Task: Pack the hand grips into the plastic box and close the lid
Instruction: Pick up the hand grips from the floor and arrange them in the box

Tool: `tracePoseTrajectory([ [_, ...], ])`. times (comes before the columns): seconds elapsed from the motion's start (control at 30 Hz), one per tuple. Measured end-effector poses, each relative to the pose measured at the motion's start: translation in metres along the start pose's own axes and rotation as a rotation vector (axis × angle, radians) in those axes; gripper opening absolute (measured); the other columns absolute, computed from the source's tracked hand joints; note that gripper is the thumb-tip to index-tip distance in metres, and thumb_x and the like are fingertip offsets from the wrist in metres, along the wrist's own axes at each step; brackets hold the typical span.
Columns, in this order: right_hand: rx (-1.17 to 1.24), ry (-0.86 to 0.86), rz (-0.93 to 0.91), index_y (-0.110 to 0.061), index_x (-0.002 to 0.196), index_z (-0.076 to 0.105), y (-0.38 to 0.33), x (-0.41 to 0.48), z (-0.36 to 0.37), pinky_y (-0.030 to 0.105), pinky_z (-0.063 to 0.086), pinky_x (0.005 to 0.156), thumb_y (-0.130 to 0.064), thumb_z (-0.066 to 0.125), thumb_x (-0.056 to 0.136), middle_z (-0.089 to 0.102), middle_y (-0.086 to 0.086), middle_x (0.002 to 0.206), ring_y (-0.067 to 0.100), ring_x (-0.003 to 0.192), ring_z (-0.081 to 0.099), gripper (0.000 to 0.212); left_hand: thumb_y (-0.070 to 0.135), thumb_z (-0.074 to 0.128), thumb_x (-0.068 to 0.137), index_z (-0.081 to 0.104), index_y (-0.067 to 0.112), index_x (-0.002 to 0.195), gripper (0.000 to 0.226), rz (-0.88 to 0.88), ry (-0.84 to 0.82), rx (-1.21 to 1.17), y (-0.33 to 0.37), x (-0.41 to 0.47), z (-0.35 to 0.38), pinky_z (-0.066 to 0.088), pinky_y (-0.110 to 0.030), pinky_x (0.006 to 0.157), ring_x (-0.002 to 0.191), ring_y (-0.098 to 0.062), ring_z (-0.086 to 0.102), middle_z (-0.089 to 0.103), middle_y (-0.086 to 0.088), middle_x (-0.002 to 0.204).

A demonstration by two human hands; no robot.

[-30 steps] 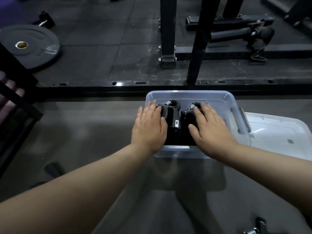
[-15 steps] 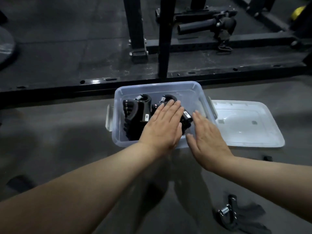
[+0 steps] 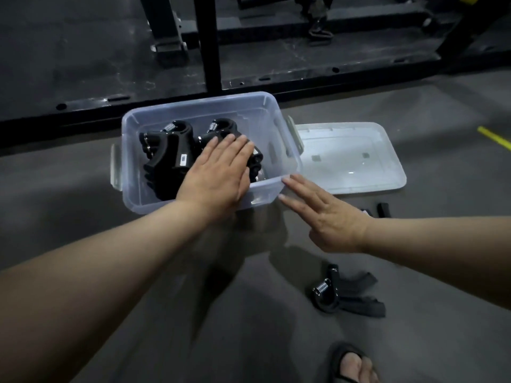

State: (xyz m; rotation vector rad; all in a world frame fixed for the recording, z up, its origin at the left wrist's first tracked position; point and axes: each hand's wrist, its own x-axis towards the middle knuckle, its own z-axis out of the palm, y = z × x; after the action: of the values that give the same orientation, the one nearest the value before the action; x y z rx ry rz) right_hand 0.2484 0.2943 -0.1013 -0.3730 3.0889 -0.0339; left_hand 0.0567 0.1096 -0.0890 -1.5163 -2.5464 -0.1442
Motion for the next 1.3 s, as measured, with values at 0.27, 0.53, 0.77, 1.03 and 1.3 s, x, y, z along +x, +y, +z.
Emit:
tracePoseTrajectory([
  [0.27, -0.008, -0.977, 0.125, -0.015, 0.135, 0.034, -0.016, -0.049, 0.035, 0.041, 0.046, 0.089, -0.041, 0.067, 0.078, 0.033, 0.015, 0.131, 0.037, 0.108, 0.056, 0.071, 0.033, 0.029, 0.096, 0.043, 0.008, 0.146, 0.058, -0.007, 0.025, 0.006, 0.0, -0.001, 0.0, 0.019, -0.043, 0.12, 0.143, -0.024, 0.035, 0.042, -0.009, 0.152],
  [0.53, 0.152, -0.943, 0.235, -0.009, 0.131, 0.033, -0.018, -0.037, 0.049, 0.037, 0.047, 0.075, -0.031, 0.078, 0.074, 0.029, 0.016, 0.131, 0.039, 0.094, 0.063, 0.076, 0.035, 0.026, 0.096, 0.042, 0.01, 0.147, 0.059, -0.016, -0.002, -0.004, -0.001, 0.0, 0.001, 0.015, -0.041, 0.121, 0.144, -0.023, 0.033, 0.04, -0.008, 0.153],
  [0.77, 0.178, -0.576, 0.558, -0.015, 0.112, 0.042, -0.015, -0.028, 0.053, 0.037, 0.043, 0.09, -0.05, 0.057, 0.081, 0.046, 0.008, 0.117, 0.031, 0.109, 0.052, 0.049, 0.037, 0.022, 0.096, 0.038, 0.012, 0.149, 0.061, -0.026, -0.026, -0.031, -0.001, -0.001, 0.0, 0.012, -0.04, 0.122, 0.146, -0.021, 0.028, 0.036, -0.006, 0.156],
  [1.03, -0.085, -0.724, 0.39, -0.012, 0.126, 0.039, -0.018, -0.018, 0.058, 0.038, 0.034, 0.094, -0.056, 0.079, 0.058, 0.047, 0.005, 0.123, 0.026, 0.114, 0.049, 0.09, 0.036, 0.024, 0.096, 0.038, 0.012, 0.149, 0.06, -0.049, -0.034, -0.076, -0.002, 0.0, -0.001, 0.013, -0.04, 0.122, 0.146, -0.022, 0.028, 0.036, -0.005, 0.156],
  [1.3, 0.345, -0.682, 0.489, -0.022, 0.093, 0.038, -0.006, -0.018, 0.04, 0.027, 0.034, 0.063, -0.033, 0.071, 0.075, 0.056, 0.0, 0.094, 0.019, 0.079, 0.05, 0.038, 0.037, 0.025, 0.095, 0.042, 0.013, 0.147, 0.06, -0.062, -0.039, -0.137, -0.003, 0.0, -0.002, 0.017, -0.041, 0.121, 0.143, -0.022, 0.034, 0.041, -0.004, 0.153],
])
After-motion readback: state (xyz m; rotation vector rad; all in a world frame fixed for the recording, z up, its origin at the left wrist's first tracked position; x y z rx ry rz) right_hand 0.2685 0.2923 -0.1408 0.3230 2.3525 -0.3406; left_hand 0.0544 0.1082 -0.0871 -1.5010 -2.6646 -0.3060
